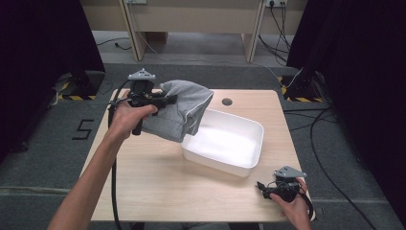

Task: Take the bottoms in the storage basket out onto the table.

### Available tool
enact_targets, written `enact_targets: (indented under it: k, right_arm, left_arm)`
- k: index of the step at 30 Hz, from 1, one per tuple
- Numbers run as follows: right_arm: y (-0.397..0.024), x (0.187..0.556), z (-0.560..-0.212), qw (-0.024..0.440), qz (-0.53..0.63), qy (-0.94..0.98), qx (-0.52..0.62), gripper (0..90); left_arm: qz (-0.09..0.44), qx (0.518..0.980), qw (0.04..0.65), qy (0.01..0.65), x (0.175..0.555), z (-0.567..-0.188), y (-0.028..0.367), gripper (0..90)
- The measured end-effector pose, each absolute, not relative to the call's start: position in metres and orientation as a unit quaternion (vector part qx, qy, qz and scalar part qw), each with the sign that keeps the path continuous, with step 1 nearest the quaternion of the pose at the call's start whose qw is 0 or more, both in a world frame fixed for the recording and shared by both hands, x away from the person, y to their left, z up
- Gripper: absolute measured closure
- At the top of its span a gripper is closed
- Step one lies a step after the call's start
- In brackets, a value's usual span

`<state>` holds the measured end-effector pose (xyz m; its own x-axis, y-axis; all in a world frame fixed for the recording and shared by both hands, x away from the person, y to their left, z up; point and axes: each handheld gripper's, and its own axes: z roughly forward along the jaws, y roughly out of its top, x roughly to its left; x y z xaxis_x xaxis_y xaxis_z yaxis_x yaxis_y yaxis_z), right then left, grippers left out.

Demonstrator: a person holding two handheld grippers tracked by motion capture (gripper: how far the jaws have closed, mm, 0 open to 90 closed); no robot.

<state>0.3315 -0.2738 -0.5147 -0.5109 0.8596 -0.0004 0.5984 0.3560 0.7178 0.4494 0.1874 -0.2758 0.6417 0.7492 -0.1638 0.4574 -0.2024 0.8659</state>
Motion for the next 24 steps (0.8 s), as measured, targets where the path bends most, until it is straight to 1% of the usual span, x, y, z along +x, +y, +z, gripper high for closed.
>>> enact_targets:
  k: [18,24]
  right_arm:
    - [-0.273,0.333,-0.515,0.194,0.338,0.800,0.456,14.4]
    - [-0.273,0.333,-0.515,0.194,0.339,0.798,0.458,14.4]
  left_arm:
    - [0.177,0.739,0.488,0.430,0.433,-0.285,0.246,74.4]
    - [0.178,0.737,0.479,0.442,0.431,-0.298,0.259,74.3]
